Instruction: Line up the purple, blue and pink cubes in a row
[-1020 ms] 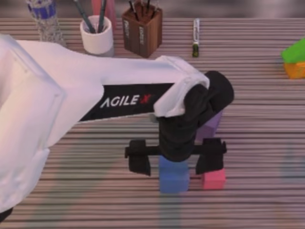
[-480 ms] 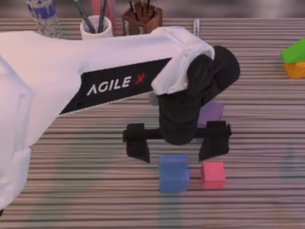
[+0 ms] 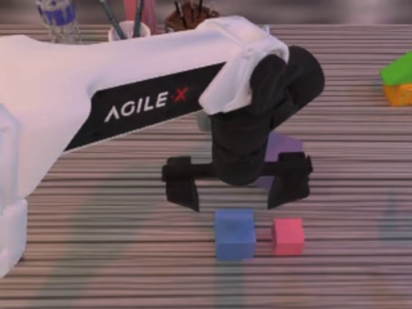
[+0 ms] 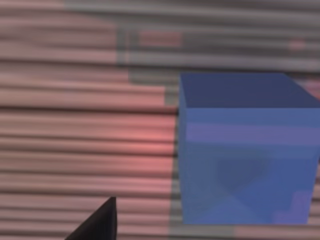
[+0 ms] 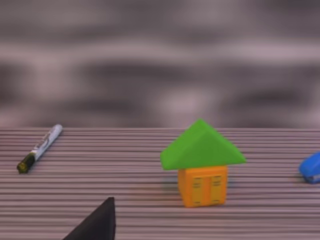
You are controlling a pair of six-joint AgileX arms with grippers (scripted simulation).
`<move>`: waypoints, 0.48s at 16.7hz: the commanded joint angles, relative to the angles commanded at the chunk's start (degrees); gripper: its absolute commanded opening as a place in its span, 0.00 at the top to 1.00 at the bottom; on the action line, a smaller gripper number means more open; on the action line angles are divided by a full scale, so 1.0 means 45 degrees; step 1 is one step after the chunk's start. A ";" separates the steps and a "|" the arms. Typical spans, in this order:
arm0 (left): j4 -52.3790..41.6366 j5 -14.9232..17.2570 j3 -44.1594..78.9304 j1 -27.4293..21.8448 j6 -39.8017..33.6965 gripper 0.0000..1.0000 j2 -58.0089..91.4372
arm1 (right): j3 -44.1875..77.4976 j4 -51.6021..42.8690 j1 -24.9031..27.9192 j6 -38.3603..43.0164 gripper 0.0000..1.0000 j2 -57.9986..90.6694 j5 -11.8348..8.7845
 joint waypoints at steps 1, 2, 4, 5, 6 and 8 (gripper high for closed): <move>0.0084 -0.0003 -0.0103 0.0069 0.0027 0.00 -0.0115 | 0.0123 -0.0094 0.0030 -0.0042 0.00 0.0126 0.0009; 0.0258 -0.0009 -0.0324 0.0211 0.0091 0.00 -0.0361 | 0.0375 -0.0285 0.0095 -0.0127 0.00 0.0384 0.0021; 0.0813 -0.0028 -0.1073 0.0665 0.0324 0.00 -0.1213 | 0.1271 -0.0934 0.0339 -0.0417 0.00 0.1296 0.0043; 0.1192 -0.0040 -0.1618 0.0978 0.0503 0.00 -0.1843 | 0.1912 -0.1379 0.0515 -0.0617 0.00 0.1949 0.0048; 0.1592 -0.0051 -0.2214 0.1309 0.0705 0.00 -0.2535 | 0.2681 -0.1894 0.0724 -0.0850 0.00 0.2733 0.0048; 0.2579 -0.0072 -0.3752 0.2129 0.1262 0.00 -0.4314 | 0.4566 -0.3106 0.1223 -0.1397 0.00 0.4689 0.0040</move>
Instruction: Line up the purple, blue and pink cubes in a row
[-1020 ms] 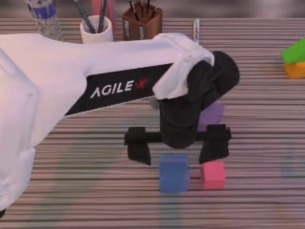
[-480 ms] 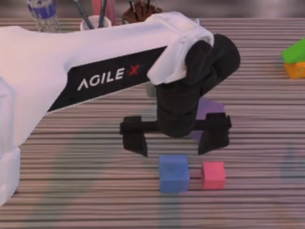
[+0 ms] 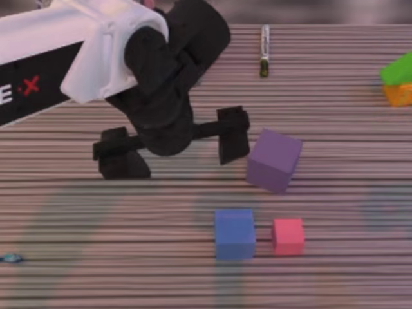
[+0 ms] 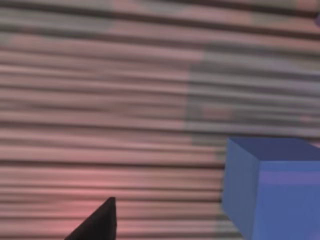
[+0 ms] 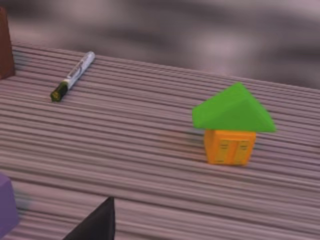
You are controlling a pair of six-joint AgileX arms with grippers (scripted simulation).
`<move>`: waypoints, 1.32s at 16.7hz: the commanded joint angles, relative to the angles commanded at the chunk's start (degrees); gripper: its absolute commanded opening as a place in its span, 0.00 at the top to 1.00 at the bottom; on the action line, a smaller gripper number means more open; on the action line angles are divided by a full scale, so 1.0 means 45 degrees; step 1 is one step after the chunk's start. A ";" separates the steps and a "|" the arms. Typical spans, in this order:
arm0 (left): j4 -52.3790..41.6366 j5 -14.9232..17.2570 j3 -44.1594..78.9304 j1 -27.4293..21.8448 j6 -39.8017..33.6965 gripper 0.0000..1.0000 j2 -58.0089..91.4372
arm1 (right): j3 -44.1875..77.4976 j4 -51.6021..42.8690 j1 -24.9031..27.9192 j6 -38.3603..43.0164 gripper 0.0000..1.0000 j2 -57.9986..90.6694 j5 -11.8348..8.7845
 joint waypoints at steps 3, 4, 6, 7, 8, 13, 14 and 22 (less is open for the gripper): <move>0.1717 -0.0016 -0.2786 0.1421 0.1118 0.00 -0.3118 | 0.3509 -0.2187 0.0886 -0.0983 0.00 0.3882 -0.0014; 0.2357 -0.0019 -0.3832 0.1945 0.1570 0.00 -0.4271 | 0.4772 -0.2984 0.1201 -0.1337 0.00 0.5359 -0.0015; 0.3643 -0.0019 -0.5924 0.2983 0.2525 0.00 -0.6586 | 0.7318 -0.4629 0.1839 -0.2058 0.00 0.8430 -0.0011; 0.4326 -0.0016 -0.7020 0.3523 0.3053 0.00 -0.7819 | 0.8570 -0.5461 0.2158 -0.2420 0.00 0.9963 -0.0007; 0.5017 -0.0011 -0.8111 0.4062 0.3600 0.00 -0.9067 | 0.9793 -0.6290 0.2474 -0.2777 0.00 1.1460 -0.0002; 0.8340 0.0050 -1.3009 0.6499 0.6355 0.00 -1.5039 | 1.5248 -1.0076 0.3928 -0.4420 0.00 1.7866 0.0013; 0.8983 0.0071 -1.3873 0.6936 0.6901 0.00 -1.6175 | 1.6214 -1.0712 0.4181 -0.4704 0.00 1.8926 0.0013; 1.2530 0.0236 -1.7973 0.9097 0.9852 0.00 -2.1964 | 2.1402 -1.3762 0.5465 -0.6146 0.00 2.4320 0.0010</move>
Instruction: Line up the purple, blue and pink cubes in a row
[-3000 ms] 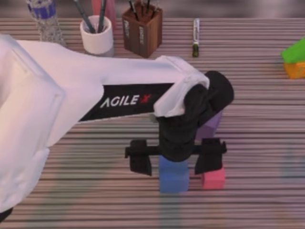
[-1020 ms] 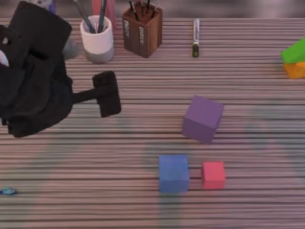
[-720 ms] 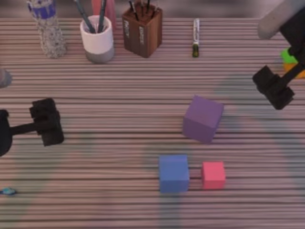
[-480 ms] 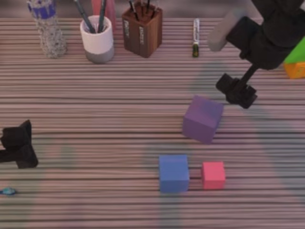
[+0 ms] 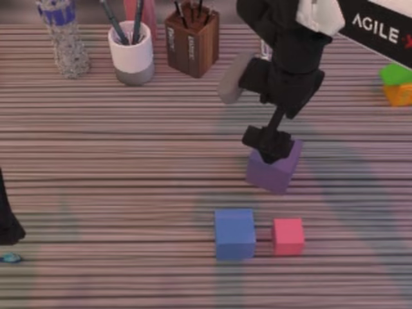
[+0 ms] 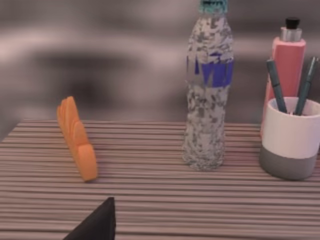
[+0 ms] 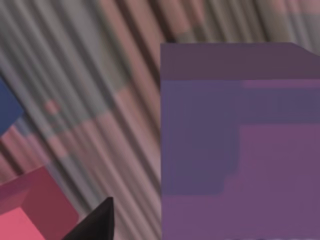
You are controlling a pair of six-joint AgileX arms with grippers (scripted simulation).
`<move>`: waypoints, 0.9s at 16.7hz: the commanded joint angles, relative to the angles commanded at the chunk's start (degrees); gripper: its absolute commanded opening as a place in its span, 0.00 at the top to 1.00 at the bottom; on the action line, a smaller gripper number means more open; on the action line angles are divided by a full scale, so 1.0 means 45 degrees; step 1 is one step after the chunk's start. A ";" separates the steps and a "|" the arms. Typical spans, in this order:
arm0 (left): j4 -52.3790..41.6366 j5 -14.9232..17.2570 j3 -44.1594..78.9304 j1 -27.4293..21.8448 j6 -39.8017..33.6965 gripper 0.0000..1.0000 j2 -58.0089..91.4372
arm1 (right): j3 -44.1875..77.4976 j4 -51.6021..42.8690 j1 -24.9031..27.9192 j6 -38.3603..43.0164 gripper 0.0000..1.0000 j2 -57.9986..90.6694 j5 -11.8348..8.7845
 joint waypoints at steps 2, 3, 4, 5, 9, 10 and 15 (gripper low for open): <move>0.0156 0.0010 -0.0149 0.0084 0.0123 0.00 -0.0206 | 0.0197 -0.0107 0.0049 -0.0055 0.00 0.0179 0.0000; 0.0156 0.0010 -0.0149 0.0084 0.0123 0.00 -0.0206 | 0.0197 -0.0107 0.0049 -0.0055 0.00 0.0179 0.0000; 0.0156 0.0010 -0.0149 0.0084 0.0123 0.00 -0.0206 | 0.0197 -0.0107 0.0049 -0.0055 0.00 0.0179 0.0000; 0.0156 0.0010 -0.0149 0.0084 0.0123 0.00 -0.0206 | 0.0197 -0.0107 0.0049 -0.0055 0.00 0.0179 0.0000; 0.0156 0.0010 -0.0149 0.0084 0.0123 0.00 -0.0206 | -0.0326 0.0436 0.0024 -0.0066 0.00 0.0246 0.0002; 0.0156 0.0010 -0.0149 0.0084 0.0123 0.00 -0.0206 | -0.0691 0.0876 0.0035 -0.0066 0.00 0.0333 0.0002; 0.0156 0.0010 -0.0149 0.0084 0.0123 0.00 -0.0206 | -0.2715 0.3590 0.0063 -0.0025 0.00 0.0884 0.0008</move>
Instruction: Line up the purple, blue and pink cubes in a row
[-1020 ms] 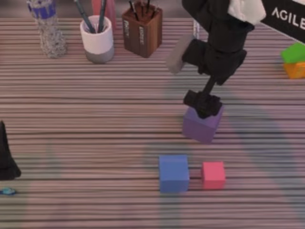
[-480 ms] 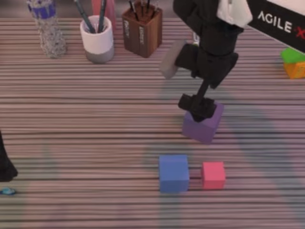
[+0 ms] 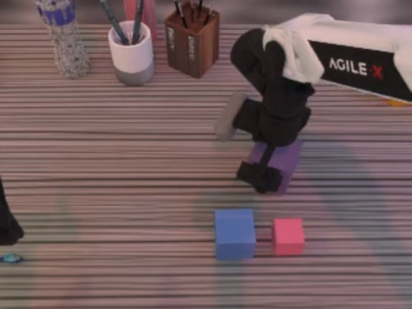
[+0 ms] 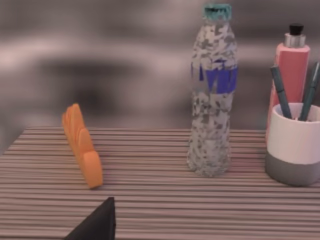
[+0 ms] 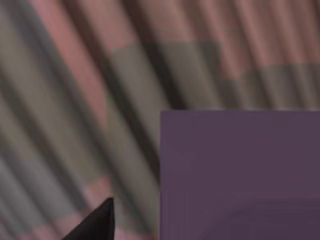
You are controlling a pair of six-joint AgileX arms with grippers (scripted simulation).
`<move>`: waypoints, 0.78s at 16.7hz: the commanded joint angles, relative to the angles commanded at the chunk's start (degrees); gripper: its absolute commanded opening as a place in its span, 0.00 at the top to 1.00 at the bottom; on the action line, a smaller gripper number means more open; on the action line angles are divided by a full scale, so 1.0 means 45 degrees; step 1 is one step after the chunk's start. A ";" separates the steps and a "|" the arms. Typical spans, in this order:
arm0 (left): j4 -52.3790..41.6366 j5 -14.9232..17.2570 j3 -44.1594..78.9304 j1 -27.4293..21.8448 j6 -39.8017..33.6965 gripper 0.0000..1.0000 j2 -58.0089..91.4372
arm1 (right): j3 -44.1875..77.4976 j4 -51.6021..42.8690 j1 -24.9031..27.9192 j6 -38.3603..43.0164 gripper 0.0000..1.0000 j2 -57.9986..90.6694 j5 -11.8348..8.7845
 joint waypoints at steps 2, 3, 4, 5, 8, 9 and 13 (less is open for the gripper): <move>0.0000 0.0000 0.0000 0.0000 0.0000 0.00 0.0000 | -0.0284 0.0312 0.0009 0.0001 0.00 0.0110 0.0001; 0.0000 0.0000 0.0000 0.0000 0.0000 0.00 0.0000 | -0.0284 0.0312 0.0009 0.0001 0.00 0.0110 0.0001; 0.0000 0.0000 0.0000 0.0000 0.0000 0.00 0.0000 | -0.0284 0.0312 0.0009 0.0001 0.00 0.0110 0.0001; 0.0000 0.0000 0.0000 0.0000 0.0000 0.00 0.0000 | -0.0284 0.0312 0.0009 0.0001 0.00 0.0110 0.0001; 0.0000 0.0000 0.0000 0.0000 0.0000 0.00 0.0000 | -0.0284 0.0312 0.0009 0.0001 0.23 0.0110 0.0001; 0.0000 0.0000 0.0000 0.0000 0.0000 0.00 0.0000 | -0.0284 0.0312 0.0009 0.0001 0.30 0.0110 0.0001; 0.0000 0.0000 0.0000 0.0000 0.0000 0.00 0.0000 | -0.0284 0.0312 0.0009 0.0001 0.60 0.0110 0.0001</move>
